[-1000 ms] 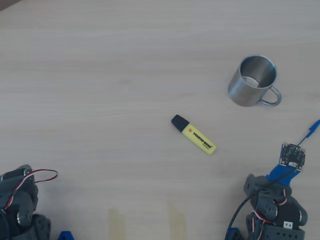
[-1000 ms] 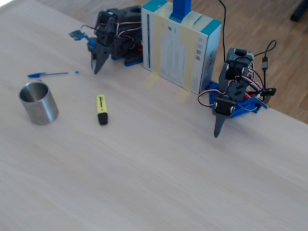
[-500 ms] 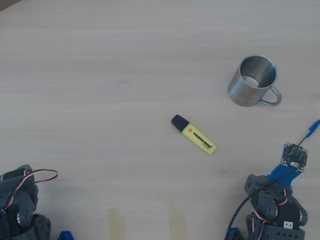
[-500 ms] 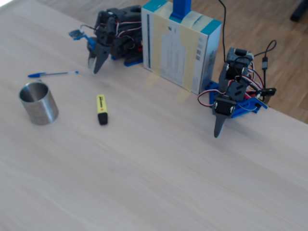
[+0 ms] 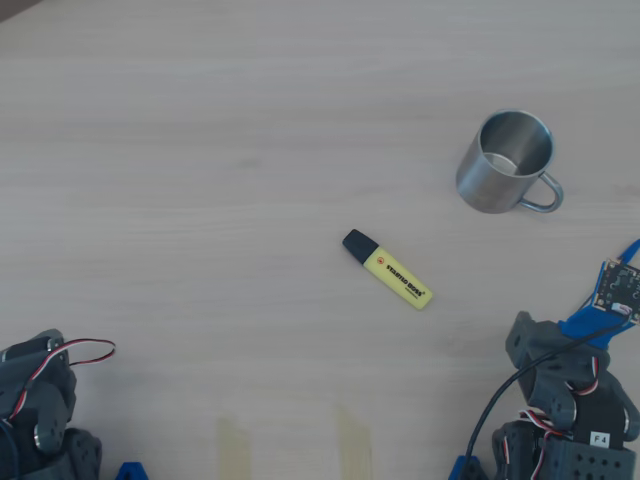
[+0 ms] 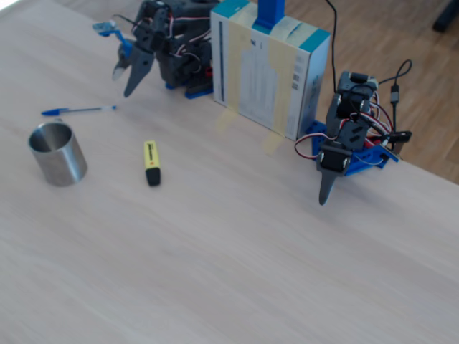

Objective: Grab the blue pen and put it in the silver cup.

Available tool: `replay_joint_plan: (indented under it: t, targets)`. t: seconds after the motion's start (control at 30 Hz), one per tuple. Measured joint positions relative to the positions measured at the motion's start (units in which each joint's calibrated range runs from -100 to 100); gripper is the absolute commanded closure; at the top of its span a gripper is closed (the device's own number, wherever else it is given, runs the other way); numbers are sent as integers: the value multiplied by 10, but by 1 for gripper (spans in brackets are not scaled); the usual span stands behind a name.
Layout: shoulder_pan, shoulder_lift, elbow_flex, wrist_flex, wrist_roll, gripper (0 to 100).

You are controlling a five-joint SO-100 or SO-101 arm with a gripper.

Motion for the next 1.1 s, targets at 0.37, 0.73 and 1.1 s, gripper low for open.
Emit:
replay_joint_plan:
  t: [0.37, 0.73, 1.1]
  targets:
    - [6, 183, -142, -74, -18, 67]
    - [86, 309, -236, -141, -18, 67]
    - [116, 437, -327, -148, -18, 67]
